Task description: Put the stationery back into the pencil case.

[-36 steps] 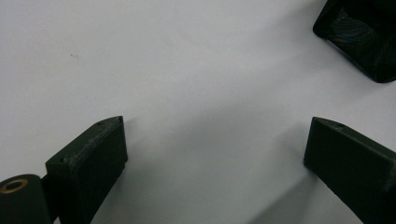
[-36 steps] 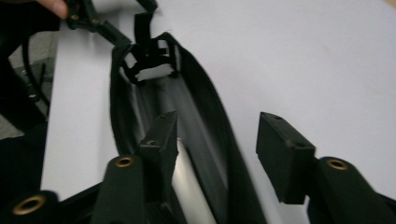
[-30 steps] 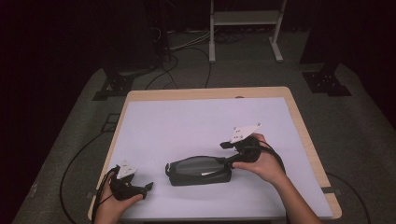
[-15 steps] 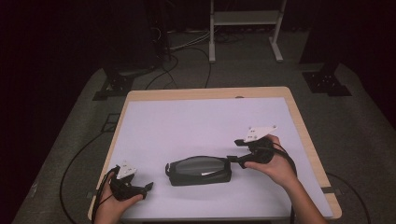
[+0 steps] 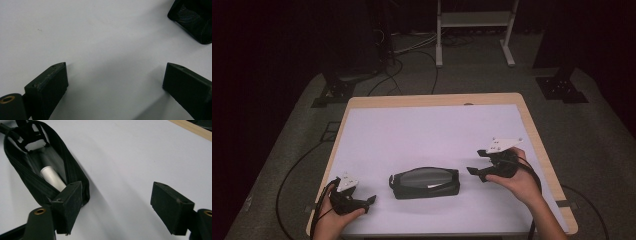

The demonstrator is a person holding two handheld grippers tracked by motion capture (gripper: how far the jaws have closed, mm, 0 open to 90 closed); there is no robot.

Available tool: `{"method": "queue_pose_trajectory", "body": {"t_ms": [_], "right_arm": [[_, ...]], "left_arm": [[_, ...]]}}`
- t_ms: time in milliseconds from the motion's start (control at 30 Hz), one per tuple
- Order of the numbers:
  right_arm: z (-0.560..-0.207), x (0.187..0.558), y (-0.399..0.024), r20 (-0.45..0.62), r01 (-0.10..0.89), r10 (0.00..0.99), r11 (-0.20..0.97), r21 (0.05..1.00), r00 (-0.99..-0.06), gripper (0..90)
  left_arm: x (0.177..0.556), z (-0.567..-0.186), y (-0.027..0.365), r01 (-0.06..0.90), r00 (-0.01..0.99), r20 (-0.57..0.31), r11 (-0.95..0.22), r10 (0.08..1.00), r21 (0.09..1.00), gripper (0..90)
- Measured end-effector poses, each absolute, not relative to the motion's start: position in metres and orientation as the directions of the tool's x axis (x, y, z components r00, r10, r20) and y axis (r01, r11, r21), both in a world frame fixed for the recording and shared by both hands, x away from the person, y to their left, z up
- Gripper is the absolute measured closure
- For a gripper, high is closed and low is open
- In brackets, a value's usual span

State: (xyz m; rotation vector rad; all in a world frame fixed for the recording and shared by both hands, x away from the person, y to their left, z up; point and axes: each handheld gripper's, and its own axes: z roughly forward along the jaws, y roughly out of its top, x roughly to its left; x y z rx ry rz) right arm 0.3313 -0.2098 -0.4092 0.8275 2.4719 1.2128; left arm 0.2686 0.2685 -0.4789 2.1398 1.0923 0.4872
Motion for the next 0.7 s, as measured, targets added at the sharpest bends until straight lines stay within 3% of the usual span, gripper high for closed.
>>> {"method": "queue_pose_trajectory", "body": {"t_ms": [700], "right_arm": [[-0.430, 0.321, -0.245, 0.024, 0.457, 0.694, 0.447, 0.769, -0.720, 19.8]], "left_arm": [[0.269, -0.479, 0.269, 0.562, 0.578, 0.024, -0.419, 0.815, 0.713, 5.1]]}}
